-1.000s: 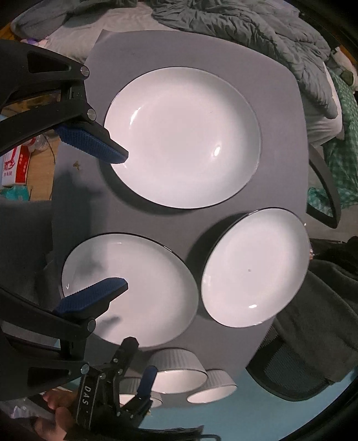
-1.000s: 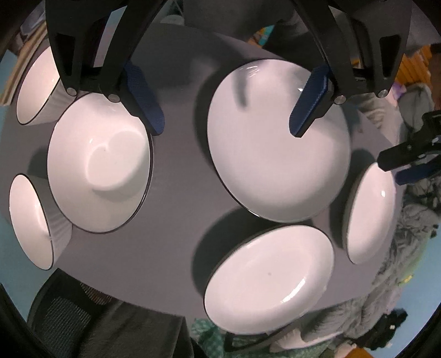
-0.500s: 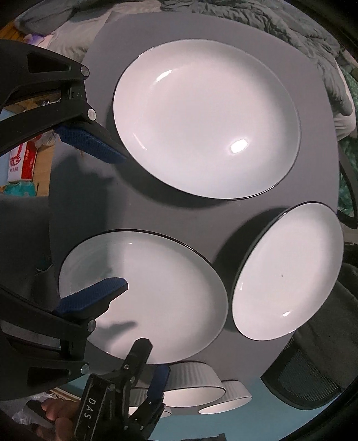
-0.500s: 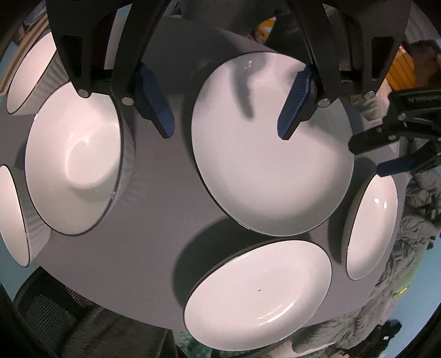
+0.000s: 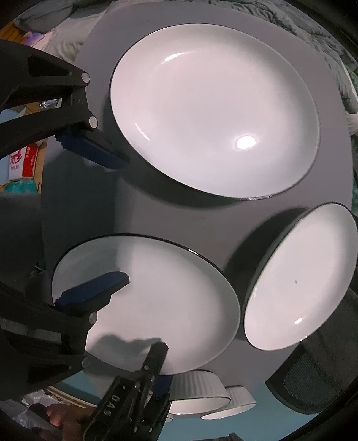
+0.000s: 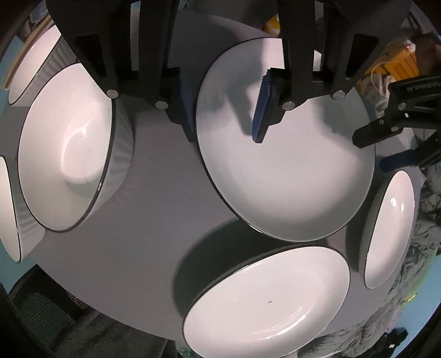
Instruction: Organize plates and bowls
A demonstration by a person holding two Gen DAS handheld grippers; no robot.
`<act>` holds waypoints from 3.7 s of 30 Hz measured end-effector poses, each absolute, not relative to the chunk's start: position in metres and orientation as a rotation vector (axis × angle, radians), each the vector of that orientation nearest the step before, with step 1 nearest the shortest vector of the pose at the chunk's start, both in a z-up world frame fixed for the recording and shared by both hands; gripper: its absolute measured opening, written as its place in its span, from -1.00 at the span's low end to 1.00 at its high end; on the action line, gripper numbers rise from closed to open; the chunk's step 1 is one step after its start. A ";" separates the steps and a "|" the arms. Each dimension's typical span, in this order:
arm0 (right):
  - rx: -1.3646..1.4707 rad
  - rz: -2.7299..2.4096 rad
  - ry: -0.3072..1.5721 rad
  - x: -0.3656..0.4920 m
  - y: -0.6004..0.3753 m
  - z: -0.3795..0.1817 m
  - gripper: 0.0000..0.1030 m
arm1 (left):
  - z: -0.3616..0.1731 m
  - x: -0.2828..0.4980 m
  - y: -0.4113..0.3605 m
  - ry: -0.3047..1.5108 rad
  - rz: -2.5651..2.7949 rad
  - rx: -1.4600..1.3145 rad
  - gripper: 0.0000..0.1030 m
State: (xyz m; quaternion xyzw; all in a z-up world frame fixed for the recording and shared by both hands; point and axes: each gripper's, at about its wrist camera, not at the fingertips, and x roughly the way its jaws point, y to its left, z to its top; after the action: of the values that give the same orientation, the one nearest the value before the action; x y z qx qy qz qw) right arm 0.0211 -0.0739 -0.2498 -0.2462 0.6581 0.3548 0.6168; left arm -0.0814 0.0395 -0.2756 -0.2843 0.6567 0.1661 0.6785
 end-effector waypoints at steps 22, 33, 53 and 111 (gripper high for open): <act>-0.399 0.840 1.626 0.027 -0.096 -0.254 -0.55 | -0.284 -0.114 0.068 1.479 0.357 -0.657 0.19; -0.376 0.858 1.638 0.033 -0.095 -0.257 -0.57 | -0.293 -0.126 0.077 1.480 0.324 -0.721 -0.35; -0.321 0.867 1.707 0.043 -0.085 -0.278 -0.57 | -0.286 -0.130 0.075 1.499 0.254 -0.711 -0.51; -0.275 0.815 1.724 0.156 0.012 -0.257 -0.67 | -0.254 0.043 0.178 1.490 0.326 -0.559 -0.46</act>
State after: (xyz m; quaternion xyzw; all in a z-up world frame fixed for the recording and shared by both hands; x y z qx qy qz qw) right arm 0.1562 0.0124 -0.2567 -0.1172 0.7347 0.3475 0.5708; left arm 0.0431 0.1778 -0.2537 -0.2497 0.6657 0.1457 0.6879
